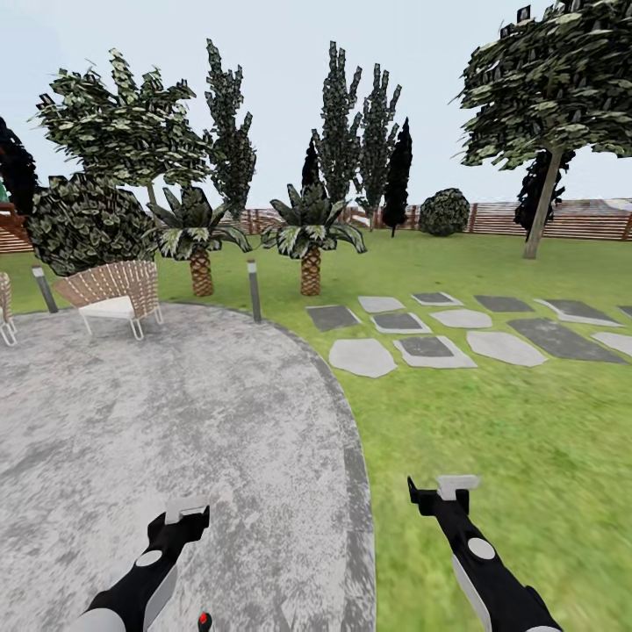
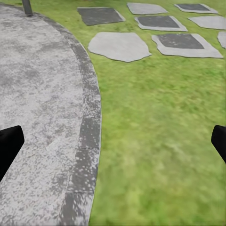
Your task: In the garden, pick up the pesticide atomizer on the floor and spray pesticide onto both trees until each tree trunk is fully covered.
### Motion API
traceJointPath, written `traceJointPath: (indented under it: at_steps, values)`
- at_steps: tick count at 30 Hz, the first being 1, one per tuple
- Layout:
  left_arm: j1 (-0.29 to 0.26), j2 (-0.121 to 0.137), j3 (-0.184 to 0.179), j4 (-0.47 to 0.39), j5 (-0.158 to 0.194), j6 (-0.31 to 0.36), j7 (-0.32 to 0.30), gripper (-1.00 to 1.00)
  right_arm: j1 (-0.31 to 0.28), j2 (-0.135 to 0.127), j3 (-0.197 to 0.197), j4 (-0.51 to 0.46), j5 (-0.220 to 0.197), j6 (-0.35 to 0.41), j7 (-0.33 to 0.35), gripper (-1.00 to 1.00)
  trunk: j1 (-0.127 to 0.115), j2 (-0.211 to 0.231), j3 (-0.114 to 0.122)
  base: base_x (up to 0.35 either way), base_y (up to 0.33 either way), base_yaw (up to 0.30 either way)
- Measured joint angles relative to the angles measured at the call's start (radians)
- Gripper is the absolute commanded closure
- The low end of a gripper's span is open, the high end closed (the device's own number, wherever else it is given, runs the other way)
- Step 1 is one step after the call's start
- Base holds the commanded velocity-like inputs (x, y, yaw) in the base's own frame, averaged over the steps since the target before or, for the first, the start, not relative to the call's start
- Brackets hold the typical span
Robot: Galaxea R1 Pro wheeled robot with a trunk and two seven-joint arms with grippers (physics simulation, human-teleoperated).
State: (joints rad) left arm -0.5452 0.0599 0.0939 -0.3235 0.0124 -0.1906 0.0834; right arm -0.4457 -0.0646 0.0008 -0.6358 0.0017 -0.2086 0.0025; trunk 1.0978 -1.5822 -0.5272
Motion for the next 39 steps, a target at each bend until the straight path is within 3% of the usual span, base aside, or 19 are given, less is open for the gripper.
traceJointPath:
  at_steps: [19,39]
  values:
    - [0.0,0.0,0.0,0.002,-0.003,0.001,0.0,-1.0,0.0,0.001,-0.001,-0.006,0.0,0.0,0.0,-1.0,0.073,-0.133,-0.062,0.0,0.0,0.0]
    - [0.0,0.002,0.0,0.003,-0.004,-0.001,0.0,-1.0,0.0,0.001,-0.002,-0.008,0.0,0.0,0.0,-1.0,0.15,-0.273,-0.154,0.0,0.0,0.0]
